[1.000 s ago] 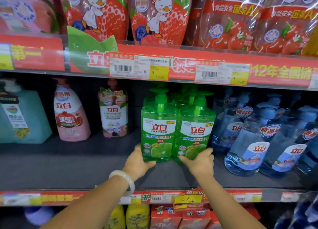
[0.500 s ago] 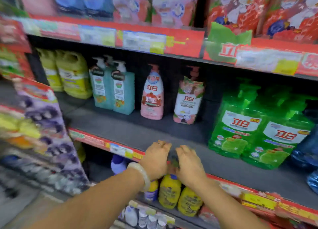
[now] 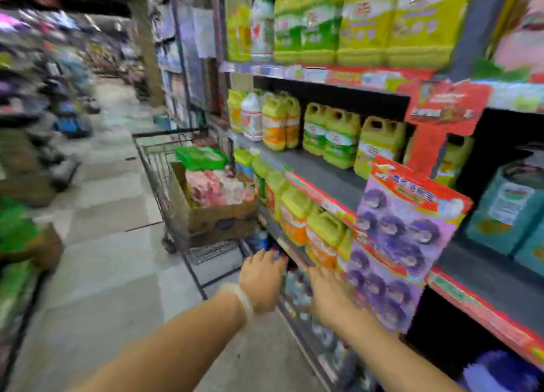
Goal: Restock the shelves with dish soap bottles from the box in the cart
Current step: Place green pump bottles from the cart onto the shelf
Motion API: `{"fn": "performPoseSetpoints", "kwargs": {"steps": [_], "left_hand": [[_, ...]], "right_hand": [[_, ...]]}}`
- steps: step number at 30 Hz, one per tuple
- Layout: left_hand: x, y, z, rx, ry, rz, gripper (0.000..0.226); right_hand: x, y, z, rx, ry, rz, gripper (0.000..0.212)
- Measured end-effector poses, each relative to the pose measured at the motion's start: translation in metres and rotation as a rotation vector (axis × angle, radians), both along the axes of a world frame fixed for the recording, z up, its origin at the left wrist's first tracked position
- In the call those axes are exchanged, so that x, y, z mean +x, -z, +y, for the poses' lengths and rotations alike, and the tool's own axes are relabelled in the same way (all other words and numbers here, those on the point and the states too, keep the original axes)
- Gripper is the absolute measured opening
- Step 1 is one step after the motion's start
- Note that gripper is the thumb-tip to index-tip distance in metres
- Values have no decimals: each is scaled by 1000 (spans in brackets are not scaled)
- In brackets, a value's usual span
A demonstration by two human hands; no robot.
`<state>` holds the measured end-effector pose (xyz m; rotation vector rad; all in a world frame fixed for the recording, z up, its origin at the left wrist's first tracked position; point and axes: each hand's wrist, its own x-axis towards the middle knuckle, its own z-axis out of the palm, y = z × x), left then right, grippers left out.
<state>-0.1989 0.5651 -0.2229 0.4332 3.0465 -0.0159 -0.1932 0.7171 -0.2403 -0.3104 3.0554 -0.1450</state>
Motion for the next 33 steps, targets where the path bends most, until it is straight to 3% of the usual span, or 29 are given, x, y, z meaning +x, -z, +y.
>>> {"fn": "performPoseSetpoints", "kwargs": {"steps": [8,15,19,25,29,33], "left_hand": [[-64,21,-154,20,-239,-25,52],[-189,19,-245,20,-340,40,54],[-285,-4,-293,33,-376,18,59],[-403,-7,-352,46,-397,-2,53],[-481,3,-387,20,-385,-38,55],[-573,22,-422,13,-312,-70,60]], "right_hand": [[-104,0,-155,14,-224,-110,50],[-250,-3,-253,-23,-328,-90,62],[-358,-21,-302,-66,-322,-81,70],[-482,-25,-350,-97,-306,-53,51],[-547,-2,-377,-151,-257,-145,70],[-612,28,-402,-222,-151,-234,67]]}}
